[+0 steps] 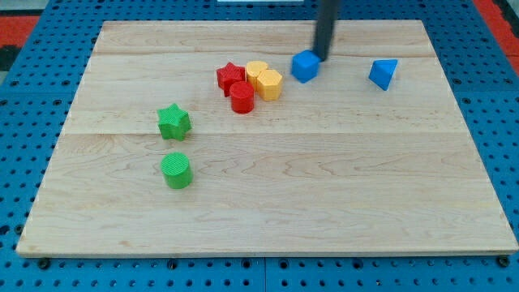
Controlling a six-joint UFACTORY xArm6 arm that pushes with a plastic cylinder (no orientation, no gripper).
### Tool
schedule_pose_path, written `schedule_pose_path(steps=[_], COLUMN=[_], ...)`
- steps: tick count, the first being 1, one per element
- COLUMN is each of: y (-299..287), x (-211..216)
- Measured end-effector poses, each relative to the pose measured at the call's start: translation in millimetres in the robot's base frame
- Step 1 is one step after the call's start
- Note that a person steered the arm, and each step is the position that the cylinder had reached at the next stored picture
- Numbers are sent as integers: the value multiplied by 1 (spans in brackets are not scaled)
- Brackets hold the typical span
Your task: Move the blue cube closer to the red star
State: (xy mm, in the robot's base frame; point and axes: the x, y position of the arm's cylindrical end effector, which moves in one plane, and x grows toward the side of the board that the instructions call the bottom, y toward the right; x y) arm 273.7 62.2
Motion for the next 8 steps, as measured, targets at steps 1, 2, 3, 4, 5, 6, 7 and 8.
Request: schedule_pose_path(steps=[1, 2, 3, 4, 5, 6, 7, 8], y=[-18, 82, 40, -38, -57, -30, -113, -229], x=[3, 5, 59, 38, -4, -36, -27, 24])
